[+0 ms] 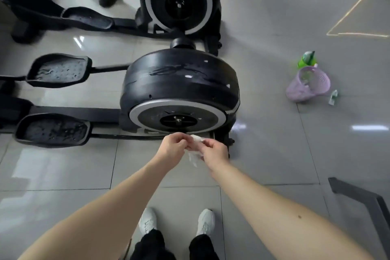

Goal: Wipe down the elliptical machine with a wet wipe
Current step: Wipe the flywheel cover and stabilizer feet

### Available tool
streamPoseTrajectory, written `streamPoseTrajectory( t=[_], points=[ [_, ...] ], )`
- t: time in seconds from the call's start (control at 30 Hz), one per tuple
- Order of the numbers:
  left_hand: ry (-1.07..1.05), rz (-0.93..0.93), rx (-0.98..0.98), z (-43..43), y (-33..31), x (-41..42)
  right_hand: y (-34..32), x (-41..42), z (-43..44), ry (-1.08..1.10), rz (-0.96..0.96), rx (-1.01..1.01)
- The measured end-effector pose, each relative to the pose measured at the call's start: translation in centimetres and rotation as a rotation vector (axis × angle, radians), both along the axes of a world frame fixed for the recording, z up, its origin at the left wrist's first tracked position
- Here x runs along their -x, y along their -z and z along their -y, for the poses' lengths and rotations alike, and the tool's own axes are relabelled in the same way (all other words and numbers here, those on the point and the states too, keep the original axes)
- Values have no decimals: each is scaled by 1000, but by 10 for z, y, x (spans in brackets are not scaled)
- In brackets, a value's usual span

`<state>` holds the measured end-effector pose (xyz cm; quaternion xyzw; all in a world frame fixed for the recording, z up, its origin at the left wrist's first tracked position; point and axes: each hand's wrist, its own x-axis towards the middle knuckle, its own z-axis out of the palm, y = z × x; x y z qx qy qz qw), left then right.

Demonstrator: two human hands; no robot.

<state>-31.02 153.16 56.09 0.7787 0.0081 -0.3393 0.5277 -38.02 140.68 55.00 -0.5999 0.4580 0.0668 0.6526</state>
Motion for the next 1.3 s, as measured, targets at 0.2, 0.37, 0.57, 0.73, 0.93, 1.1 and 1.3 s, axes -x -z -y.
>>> streamPoseTrajectory(
  t=[0.2,0.37,0.57,0.73,0.93,1.1,1.3],
  points=[
    [129,54,-10,-7,54,-33,52,-25,-2,186,-71,106],
    [260,206,-102,11,132,-59,135,-57,11,154,-54,217],
    [318,627,-262,40,278,-94,290,-98,48,248,126,465],
    [273,1110,-340,62,372,-118,375,-131,80,365,448,802],
    [90,1452,-326,77,426,-141,412,-164,88,380,884,1112],
    [68,1484,-367,78,427,-144,411,-172,97,298,999,1151],
    [91,1588,-406,76,438,-149,426,-179,104,166,1004,1351]
  ],
)
